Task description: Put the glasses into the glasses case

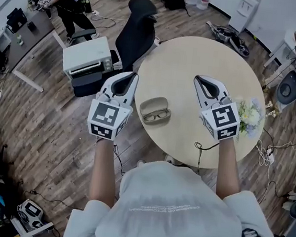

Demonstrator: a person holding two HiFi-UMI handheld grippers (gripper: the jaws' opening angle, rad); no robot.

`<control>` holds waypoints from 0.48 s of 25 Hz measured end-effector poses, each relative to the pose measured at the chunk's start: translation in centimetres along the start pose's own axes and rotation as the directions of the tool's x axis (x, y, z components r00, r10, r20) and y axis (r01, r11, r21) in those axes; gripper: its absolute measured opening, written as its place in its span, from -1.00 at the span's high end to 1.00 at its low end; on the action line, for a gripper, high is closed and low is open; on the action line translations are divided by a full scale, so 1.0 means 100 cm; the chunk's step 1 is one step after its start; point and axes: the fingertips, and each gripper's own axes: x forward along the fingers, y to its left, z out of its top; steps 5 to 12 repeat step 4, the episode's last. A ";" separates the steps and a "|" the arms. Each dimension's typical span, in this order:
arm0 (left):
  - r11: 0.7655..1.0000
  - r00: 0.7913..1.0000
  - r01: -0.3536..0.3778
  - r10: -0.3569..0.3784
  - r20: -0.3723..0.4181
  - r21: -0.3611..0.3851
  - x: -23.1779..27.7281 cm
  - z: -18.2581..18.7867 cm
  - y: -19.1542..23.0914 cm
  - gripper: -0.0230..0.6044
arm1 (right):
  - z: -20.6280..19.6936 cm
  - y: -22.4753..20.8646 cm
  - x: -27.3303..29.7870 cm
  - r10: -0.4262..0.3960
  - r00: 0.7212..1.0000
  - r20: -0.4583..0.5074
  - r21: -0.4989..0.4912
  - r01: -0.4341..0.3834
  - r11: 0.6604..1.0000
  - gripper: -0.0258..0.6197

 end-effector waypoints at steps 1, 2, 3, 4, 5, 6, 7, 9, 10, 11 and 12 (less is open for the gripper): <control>1.000 1.000 0.001 -0.001 0.001 -0.001 0.001 0.000 0.001 0.88 | 0.001 0.000 0.001 0.000 1.000 -0.001 0.000 0.000 1.000 0.92; 1.000 1.000 0.002 -0.002 0.001 -0.001 0.001 0.001 0.002 0.88 | 0.001 0.000 0.002 0.001 1.000 -0.002 0.001 -0.001 1.000 0.92; 1.000 1.000 0.002 -0.002 0.001 -0.002 0.002 0.001 0.003 0.88 | 0.001 0.000 0.003 0.002 1.000 -0.003 0.001 -0.002 1.000 0.92; 1.000 1.000 0.002 -0.002 0.001 -0.003 0.002 0.001 0.004 0.88 | 0.002 0.000 0.004 0.004 1.000 -0.003 0.001 -0.004 1.000 0.92; 1.000 1.000 0.002 -0.002 0.001 -0.003 0.002 0.001 0.004 0.88 | 0.002 0.000 0.004 0.004 1.000 -0.003 0.001 -0.004 1.000 0.92; 1.000 1.000 0.002 -0.002 0.001 -0.003 0.002 0.001 0.004 0.88 | 0.002 0.000 0.004 0.004 1.000 -0.003 0.001 -0.004 1.000 0.92; 1.000 1.000 0.002 -0.002 0.001 -0.003 0.002 0.001 0.004 0.88 | 0.002 0.000 0.004 0.004 1.000 -0.003 0.001 -0.004 1.000 0.92; 1.000 1.000 0.002 -0.002 0.001 -0.003 0.002 0.001 0.004 0.88 | 0.002 0.000 0.004 0.004 1.000 -0.003 0.001 -0.004 1.000 0.92; 1.000 1.000 0.002 -0.002 0.001 -0.003 0.002 0.001 0.004 0.88 | 0.002 0.000 0.004 0.004 1.000 -0.003 0.001 -0.004 1.000 0.92; 1.000 1.000 0.002 -0.002 0.001 -0.003 0.002 0.001 0.004 0.88 | 0.002 0.000 0.004 0.004 1.000 -0.003 0.001 -0.004 1.000 0.92; 1.000 1.000 0.002 -0.002 0.001 -0.003 0.002 0.001 0.004 0.88 | 0.002 0.000 0.004 0.004 1.000 -0.003 0.001 -0.004 1.000 0.92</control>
